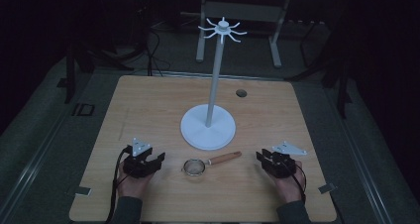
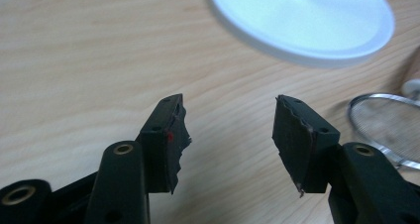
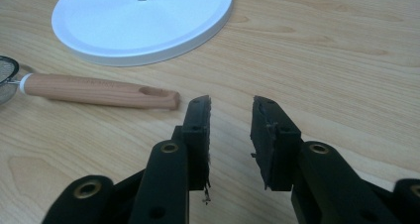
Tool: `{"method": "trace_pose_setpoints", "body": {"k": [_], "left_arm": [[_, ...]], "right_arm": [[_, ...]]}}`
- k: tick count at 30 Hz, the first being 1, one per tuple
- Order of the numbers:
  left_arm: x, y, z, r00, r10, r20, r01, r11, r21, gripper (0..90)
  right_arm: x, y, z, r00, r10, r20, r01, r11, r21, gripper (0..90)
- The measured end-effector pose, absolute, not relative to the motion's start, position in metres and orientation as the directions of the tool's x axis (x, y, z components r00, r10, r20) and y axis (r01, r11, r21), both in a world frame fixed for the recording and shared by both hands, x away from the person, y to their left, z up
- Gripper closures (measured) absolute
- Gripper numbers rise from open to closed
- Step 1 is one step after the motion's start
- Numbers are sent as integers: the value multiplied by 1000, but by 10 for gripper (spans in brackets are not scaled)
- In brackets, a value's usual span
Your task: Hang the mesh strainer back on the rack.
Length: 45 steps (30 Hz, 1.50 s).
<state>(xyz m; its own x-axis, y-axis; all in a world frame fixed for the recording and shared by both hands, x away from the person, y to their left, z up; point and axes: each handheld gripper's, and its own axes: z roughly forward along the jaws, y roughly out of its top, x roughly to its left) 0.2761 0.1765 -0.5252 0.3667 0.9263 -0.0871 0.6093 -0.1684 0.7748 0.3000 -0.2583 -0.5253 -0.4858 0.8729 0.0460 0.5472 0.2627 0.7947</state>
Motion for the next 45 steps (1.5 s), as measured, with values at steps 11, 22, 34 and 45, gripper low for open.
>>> {"method": "trace_pose_setpoints", "body": {"k": [11,22,34,45], "left_arm": [[294,145,-503,467,883,-51,573,-258,778,501],[315,103,-491,567,824,-25,534,-344,772,502],[337,76,-486,637,770,-51,531,-389,753,493],[354,57,-485,690,722,-40,530,-468,707,501]], "right_arm": [[295,-257,-530,-486,872,47,550,264,792,653],[293,-266,-531,-468,883,43,547,251,798,616],[293,-268,-529,-449,893,43,547,237,803,595],[293,-276,-525,-425,901,87,553,183,813,600]]}}
